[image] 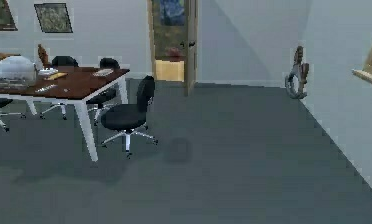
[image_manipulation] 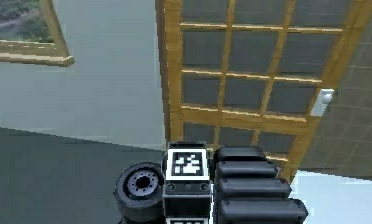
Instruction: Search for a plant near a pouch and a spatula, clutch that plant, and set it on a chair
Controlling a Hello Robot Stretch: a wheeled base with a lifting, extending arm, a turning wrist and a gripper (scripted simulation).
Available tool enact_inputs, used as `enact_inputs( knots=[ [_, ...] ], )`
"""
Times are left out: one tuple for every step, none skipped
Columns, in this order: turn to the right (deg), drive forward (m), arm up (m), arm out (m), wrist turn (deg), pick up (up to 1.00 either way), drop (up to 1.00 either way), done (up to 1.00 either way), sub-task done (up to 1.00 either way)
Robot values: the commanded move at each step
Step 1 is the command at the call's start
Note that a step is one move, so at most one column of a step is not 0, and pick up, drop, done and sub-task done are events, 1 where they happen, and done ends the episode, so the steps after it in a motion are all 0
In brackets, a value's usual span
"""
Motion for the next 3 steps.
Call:
enact_inputs(
  knots=[
    [0.0,0.50,0.00,0.00,0.0,0.00,0.00,0.00,0.00],
    [3.0,0.00,0.00,0.00,0.0,0.00,0.00,0.00,0.00],
    [6.0,0.00,0.00,0.00,0.0,0.00,0.00,0.00,0.00]
  ],
)
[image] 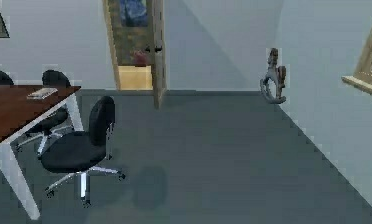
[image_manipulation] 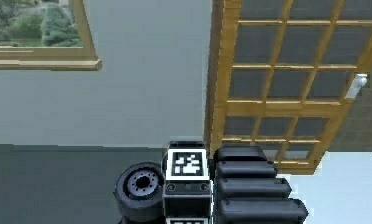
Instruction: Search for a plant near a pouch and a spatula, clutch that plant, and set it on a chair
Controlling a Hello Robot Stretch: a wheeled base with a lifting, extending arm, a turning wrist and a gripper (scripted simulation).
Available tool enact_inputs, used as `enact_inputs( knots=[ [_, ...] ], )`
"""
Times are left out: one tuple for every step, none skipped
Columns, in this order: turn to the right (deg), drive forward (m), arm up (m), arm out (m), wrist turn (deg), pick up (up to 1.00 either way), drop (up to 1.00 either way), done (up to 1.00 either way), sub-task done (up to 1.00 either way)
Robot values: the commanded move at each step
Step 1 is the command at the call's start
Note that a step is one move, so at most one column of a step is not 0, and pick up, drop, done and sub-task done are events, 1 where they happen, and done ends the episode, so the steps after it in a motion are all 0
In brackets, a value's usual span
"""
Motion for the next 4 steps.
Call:
enact_inputs(
  knots=[
    [0.0,1.00,0.00,0.00,0.0,0.00,0.00,0.00,0.00],
    [0.0,0.80,0.00,0.00,0.0,0.00,0.00,0.00,0.00],
    [-36.0,0.00,0.00,0.00,0.0,0.00,0.00,0.00,0.00],
    [0.0,0.15,0.00,0.00,0.0,0.00,0.00,0.00,0.00]
  ],
)
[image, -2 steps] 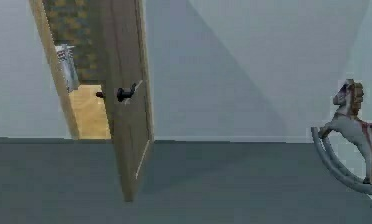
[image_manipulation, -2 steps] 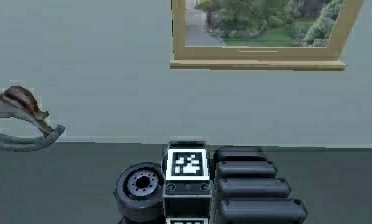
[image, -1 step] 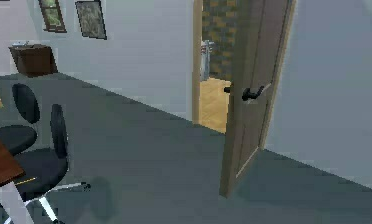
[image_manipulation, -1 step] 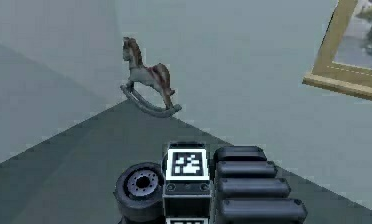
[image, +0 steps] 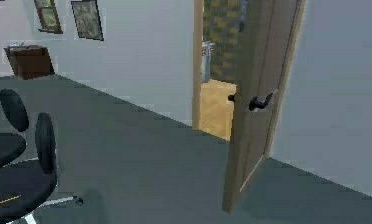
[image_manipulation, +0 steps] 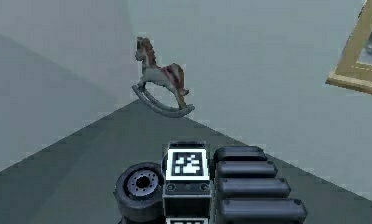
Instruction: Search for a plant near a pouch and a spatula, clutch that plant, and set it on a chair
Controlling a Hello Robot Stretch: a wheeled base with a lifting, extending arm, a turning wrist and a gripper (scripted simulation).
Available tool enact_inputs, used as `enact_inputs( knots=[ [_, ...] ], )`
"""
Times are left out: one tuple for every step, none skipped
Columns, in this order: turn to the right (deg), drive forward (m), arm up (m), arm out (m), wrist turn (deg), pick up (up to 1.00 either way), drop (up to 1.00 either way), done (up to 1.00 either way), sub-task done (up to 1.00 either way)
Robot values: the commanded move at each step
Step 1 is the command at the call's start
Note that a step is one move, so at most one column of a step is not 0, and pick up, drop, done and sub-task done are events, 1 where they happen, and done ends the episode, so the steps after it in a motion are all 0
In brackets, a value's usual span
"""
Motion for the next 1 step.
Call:
enact_inputs(
  knots=[
    [-15.0,0.00,0.00,0.00,0.0,0.00,0.00,0.00,0.00]
  ],
)
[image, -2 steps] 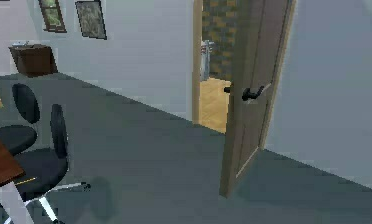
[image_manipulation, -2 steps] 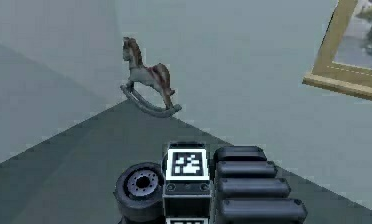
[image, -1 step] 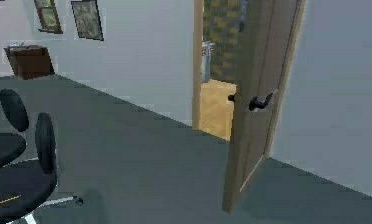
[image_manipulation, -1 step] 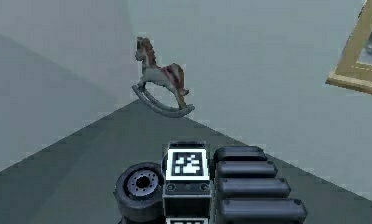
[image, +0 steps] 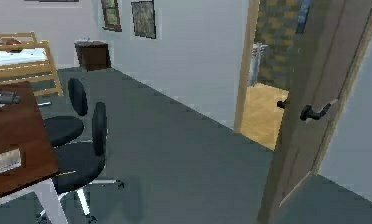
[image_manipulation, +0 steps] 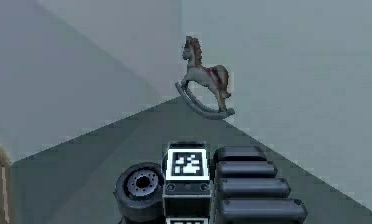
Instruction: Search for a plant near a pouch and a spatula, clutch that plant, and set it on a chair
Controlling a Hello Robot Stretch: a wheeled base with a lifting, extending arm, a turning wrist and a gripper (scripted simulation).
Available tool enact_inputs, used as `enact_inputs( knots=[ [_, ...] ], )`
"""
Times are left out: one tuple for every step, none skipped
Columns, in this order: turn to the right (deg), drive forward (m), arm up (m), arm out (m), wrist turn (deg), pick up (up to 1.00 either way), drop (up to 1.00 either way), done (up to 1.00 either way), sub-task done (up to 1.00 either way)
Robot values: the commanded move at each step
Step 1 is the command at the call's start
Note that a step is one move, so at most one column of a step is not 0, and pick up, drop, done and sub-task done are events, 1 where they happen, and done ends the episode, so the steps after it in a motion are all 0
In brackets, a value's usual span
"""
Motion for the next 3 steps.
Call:
enact_inputs(
  knots=[
    [0.0,1.00,0.00,0.00,0.0,0.00,0.00,0.00,0.00],
    [-6.0,0.00,0.00,0.00,0.0,0.00,0.00,0.00,0.00],
    [0.0,0.50,0.00,0.00,0.0,0.00,0.00,0.00,0.00]
  ],
)
